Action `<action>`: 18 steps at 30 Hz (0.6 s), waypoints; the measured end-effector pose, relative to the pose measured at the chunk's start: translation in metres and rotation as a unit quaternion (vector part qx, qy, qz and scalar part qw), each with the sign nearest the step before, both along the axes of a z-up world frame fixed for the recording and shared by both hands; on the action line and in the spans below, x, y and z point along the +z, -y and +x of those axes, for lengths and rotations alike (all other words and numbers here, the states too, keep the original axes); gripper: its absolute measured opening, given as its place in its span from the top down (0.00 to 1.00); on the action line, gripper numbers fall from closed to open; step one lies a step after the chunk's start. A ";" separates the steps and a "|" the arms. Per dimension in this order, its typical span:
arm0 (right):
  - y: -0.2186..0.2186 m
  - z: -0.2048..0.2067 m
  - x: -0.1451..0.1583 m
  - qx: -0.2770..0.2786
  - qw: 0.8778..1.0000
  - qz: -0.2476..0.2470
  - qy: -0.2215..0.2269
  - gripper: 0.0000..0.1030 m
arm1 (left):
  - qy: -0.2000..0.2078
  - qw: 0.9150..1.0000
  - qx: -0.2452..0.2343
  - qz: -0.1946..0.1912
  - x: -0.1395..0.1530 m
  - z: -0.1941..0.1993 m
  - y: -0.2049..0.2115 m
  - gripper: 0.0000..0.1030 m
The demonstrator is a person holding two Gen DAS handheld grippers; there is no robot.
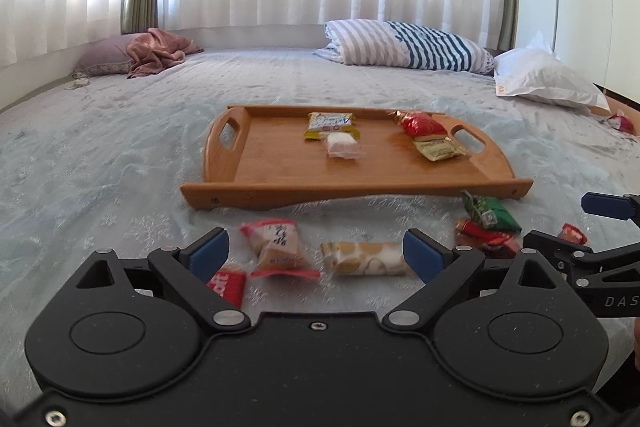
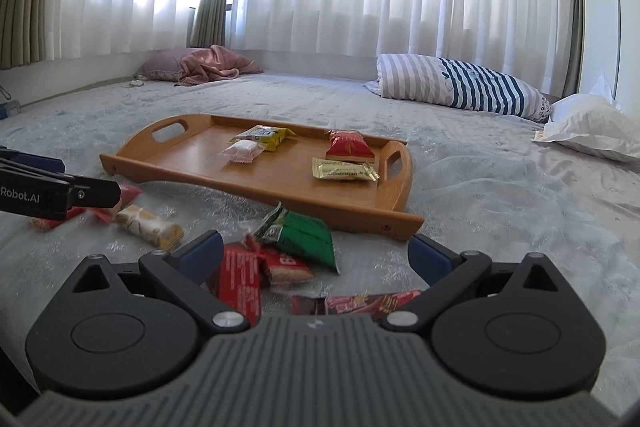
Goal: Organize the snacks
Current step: 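Withdraw both tools from the tray toward the remaining snacks, then grasp the red Biscoff pack with the left tool while the right tool grasps a red bar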
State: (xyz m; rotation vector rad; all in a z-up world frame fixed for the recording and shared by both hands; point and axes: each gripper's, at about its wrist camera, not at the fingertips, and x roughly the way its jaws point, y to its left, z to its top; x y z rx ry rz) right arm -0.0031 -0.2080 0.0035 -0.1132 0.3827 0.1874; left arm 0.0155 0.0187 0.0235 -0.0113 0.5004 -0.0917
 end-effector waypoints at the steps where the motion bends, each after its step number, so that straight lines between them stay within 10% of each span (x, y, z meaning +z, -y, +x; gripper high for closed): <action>1: -0.001 -0.002 -0.001 0.001 1.000 0.000 0.000 0.00 | -0.002 1.000 0.003 -0.002 -0.002 -0.002 -0.002 0.09; 18: -0.006 -0.035 -0.013 0.015 0.999 0.043 -0.011 0.08 | -0.025 0.998 0.053 0.005 -0.024 -0.014 -0.033 0.26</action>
